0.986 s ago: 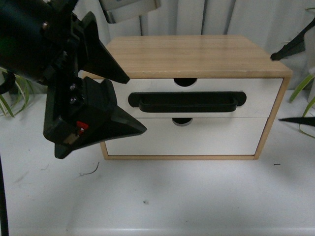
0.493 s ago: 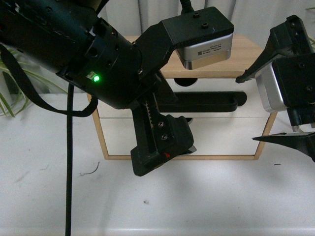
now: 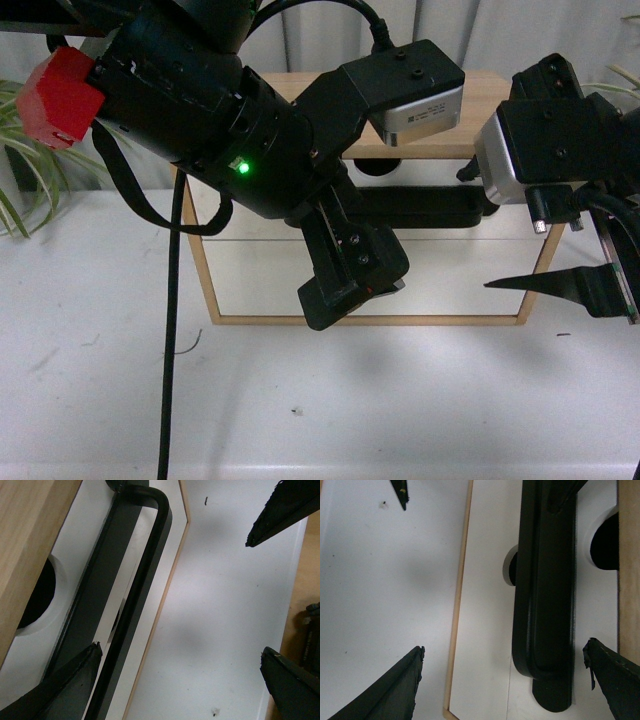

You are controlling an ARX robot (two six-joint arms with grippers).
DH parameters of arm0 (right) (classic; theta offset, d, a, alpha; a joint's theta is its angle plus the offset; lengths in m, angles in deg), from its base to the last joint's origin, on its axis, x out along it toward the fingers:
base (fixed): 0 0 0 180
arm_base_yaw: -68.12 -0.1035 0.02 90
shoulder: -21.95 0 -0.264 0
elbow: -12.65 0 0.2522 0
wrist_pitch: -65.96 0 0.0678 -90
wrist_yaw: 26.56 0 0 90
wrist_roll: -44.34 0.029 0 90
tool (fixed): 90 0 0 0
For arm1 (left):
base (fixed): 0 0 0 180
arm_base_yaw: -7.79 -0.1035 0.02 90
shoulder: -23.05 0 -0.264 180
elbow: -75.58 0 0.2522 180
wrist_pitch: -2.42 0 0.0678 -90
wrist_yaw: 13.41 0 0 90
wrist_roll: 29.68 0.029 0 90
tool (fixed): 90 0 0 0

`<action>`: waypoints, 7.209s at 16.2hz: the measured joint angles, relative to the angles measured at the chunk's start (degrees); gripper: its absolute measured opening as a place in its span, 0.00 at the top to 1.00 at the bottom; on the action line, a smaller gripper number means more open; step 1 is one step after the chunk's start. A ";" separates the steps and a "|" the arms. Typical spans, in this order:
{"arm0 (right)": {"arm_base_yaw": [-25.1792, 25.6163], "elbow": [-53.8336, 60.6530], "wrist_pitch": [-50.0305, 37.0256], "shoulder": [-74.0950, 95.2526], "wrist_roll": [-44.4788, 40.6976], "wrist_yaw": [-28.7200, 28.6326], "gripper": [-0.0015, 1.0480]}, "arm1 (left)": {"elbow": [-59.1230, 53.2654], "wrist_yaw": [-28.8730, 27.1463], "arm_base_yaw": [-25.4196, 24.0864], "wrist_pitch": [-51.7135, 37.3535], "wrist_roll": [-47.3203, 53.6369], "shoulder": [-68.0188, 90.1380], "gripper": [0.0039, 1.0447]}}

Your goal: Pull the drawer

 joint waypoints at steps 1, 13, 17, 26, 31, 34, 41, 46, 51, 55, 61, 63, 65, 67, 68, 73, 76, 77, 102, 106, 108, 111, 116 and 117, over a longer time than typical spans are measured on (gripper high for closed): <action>-0.31 -0.61 0.17 0.17 0.55 0.13 0.06 | 0.00 -0.07 -0.02 -0.81 -0.02 0.37 0.06; -3.45 -1.03 -2.32 5.49 1.29 1.90 0.06 | 1.18 -0.35 -0.87 -2.01 -0.07 4.11 0.06; -3.98 -0.74 -1.75 7.26 0.85 3.72 0.06 | 1.18 0.11 -0.28 -3.50 -0.04 6.23 0.06; -3.96 -0.66 -1.70 7.32 0.24 4.37 0.06 | 1.40 0.83 -0.22 -2.56 0.26 6.27 0.06; -3.87 2.78 -4.61 5.68 1.44 3.56 0.06 | -0.74 1.44 0.20 -4.07 0.17 5.09 0.06; -4.04 7.52 -6.95 2.78 2.25 3.32 0.06 | -4.63 2.40 0.98 -5.70 -0.15 2.62 0.06; -5.40 18.01 -11.30 -4.48 4.20 3.10 0.06 | -14.80 3.80 2.97 -8.96 -1.05 -5.11 0.06; -6.58 24.04 -13.14 -8.74 4.83 3.41 0.06 | -20.00 4.70 3.72 -10.71 -1.86 -8.44 0.06; -8.17 28.35 -12.20 -13.49 5.73 4.57 0.06 | -23.32 5.57 4.61 -10.95 -1.97 -11.06 0.06; -8.15 29.22 -12.72 -14.51 5.77 4.46 0.06 | -24.02 6.03 4.94 -10.58 -2.23 -12.24 0.06; -7.82 29.27 -14.38 -16.28 5.84 4.37 0.06 | -23.89 6.95 4.46 -11.54 -5.22 -14.82 0.06; -7.43 29.27 -15.10 -16.90 5.66 4.42 0.06 | -23.80 7.50 4.22 -11.82 -6.47 -15.93 0.06; -7.34 29.51 -15.21 -17.22 5.68 4.42 0.06 | -23.85 7.76 4.22 -11.52 -6.84 -16.79 0.06; -6.95 29.59 -14.75 -19.10 5.86 4.09 0.06 | -24.09 9.68 4.20 -11.61 -8.44 -18.84 0.06; -6.78 29.59 -14.36 -19.93 6.10 3.74 0.06 | -24.13 11.21 4.17 -11.98 -9.84 -19.98 0.06; -1.25 26.86 -19.56 -23.87 18.34 -1.55 0.06 | -25.42 18.21 -4.00 -28.61 -28.61 -26.29 0.06; 3.65 26.60 -26.86 -24.41 28.94 -3.28 0.06 | -25.73 13.14 -14.64 -39.34 -45.48 -26.88 0.06; 5.22 26.43 -31.43 -24.41 34.38 -2.58 0.06 | -25.66 9.51 -18.49 -37.97 -50.12 -26.93 0.06; 8.35 63.32 -42.58 -71.87 90.73 33.38 0.98 | -68.24 -18.82 -25.46 -34.21 -46.07 -81.66 0.99; 8.35 66.29 -39.41 -78.88 90.73 33.38 0.98 | -70.79 -19.80 -25.99 -31.39 -46.05 -87.34 0.99; 8.35 66.29 -36.61 -81.70 90.73 33.38 0.98 | -70.79 -19.82 -25.99 -29.35 -46.05 -90.12 0.99; 8.35 66.29 -33.14 -85.61 90.73 33.38 0.98 | -70.79 -19.80 -25.99 -26.62 -46.07 -92.65 0.99; 8.35 66.29 -27.54 -91.10 90.73 33.38 0.98 | -70.75 -19.82 -25.99 -21.22 -46.05 -97.33 0.99; 8.35 66.29 -26.73 -91.93 90.73 33.38 0.98 | -70.75 -19.71 -25.99 -14.27 -46.05 -101.66 0.99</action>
